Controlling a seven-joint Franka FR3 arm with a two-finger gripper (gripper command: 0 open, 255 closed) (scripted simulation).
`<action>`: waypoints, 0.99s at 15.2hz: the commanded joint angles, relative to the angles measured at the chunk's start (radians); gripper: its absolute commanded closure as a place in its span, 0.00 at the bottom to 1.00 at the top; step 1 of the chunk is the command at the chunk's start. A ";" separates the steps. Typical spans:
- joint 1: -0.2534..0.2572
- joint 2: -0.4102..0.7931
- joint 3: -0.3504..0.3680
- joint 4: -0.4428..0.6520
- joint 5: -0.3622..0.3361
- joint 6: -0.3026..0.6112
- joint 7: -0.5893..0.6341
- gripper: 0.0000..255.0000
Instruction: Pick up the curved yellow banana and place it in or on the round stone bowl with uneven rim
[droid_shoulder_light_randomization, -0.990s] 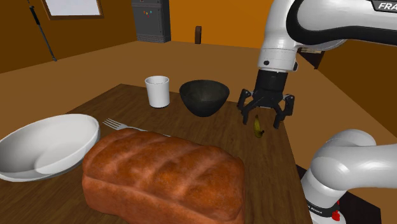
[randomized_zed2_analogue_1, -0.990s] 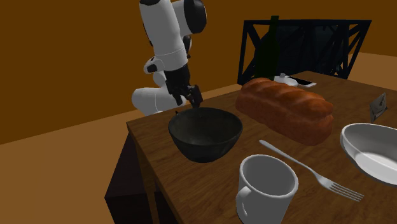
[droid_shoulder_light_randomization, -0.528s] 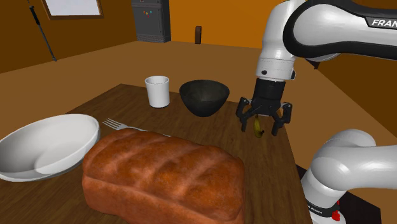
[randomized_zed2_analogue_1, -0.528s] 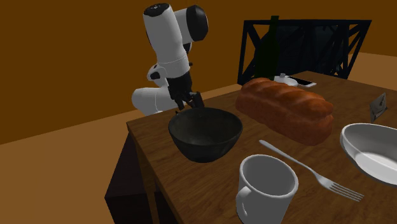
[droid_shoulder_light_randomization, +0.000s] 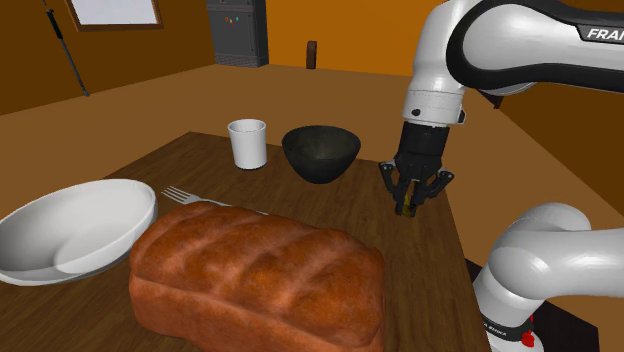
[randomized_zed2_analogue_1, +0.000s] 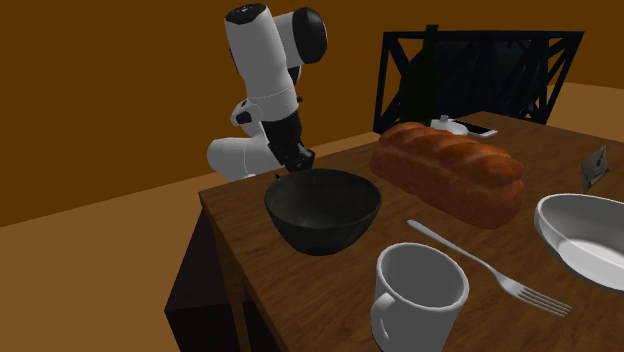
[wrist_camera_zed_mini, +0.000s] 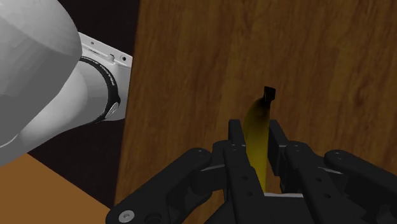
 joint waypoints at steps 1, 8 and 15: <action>0.000 0.004 0.003 -0.006 0.001 0.005 -0.001 1.00; -0.002 0.009 -0.005 0.024 -0.005 -0.020 0.007 1.00; -0.008 0.040 -0.029 0.130 -0.025 -0.092 0.029 1.00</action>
